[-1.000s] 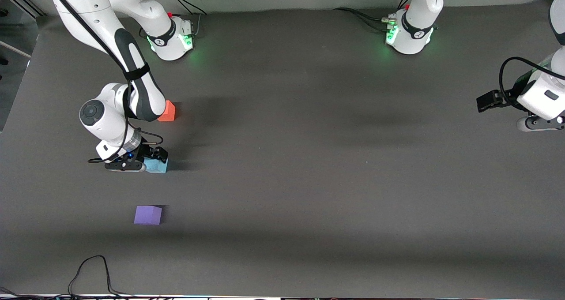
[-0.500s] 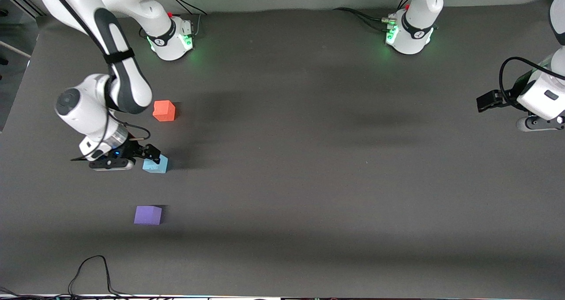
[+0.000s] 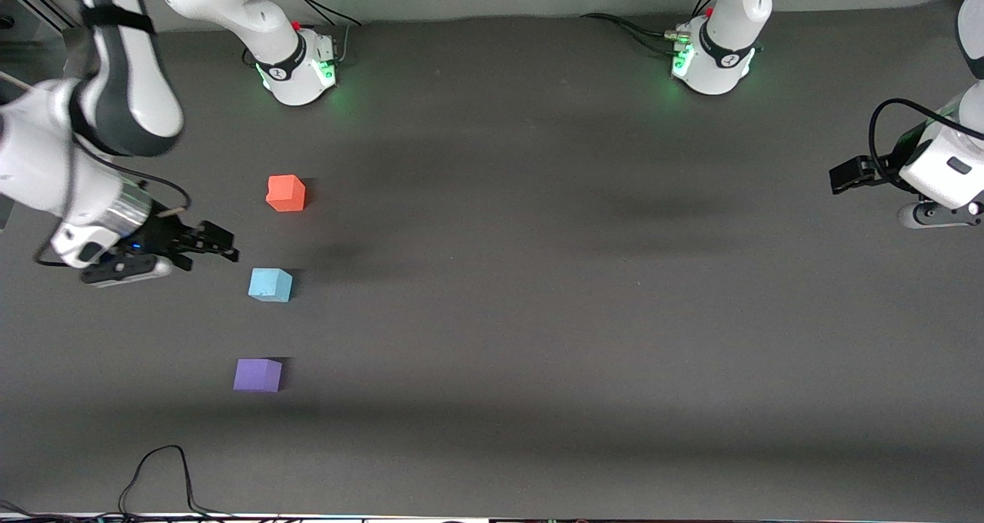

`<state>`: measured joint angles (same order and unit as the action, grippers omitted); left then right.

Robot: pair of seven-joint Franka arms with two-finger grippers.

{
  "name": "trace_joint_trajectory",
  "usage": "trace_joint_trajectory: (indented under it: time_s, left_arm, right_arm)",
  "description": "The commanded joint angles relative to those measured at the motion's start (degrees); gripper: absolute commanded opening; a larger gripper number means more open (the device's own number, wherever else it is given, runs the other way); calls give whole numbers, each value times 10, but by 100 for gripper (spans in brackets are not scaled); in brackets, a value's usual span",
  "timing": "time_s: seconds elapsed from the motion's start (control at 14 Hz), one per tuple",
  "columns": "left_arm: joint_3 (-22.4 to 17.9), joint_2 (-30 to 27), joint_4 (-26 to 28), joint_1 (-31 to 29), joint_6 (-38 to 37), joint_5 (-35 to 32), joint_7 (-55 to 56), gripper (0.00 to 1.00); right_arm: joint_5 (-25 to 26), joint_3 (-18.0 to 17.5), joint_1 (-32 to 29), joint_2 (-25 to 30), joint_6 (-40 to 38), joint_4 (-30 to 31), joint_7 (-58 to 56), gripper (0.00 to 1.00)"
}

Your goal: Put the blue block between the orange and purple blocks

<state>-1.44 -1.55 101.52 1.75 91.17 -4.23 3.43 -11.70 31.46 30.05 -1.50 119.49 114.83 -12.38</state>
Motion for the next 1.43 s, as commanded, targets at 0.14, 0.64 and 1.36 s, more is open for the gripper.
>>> trace_joint_trajectory:
  time_s: [0.14,0.64,1.36]
  left_arm:
    - [-2,-11,2,2,-6,1,-9,100]
    - [-3,-14,-7,1,5,4,-8,100]
    - [-3,-51,38,1,38,11,-9,100]
  right_arm:
    - [49,-1,10,11,-152,-116,52,100]
    - [93,-97,-20,111,-227,-115,183,100]
    - [99,-330,-280,136,-275,-88,163,100]
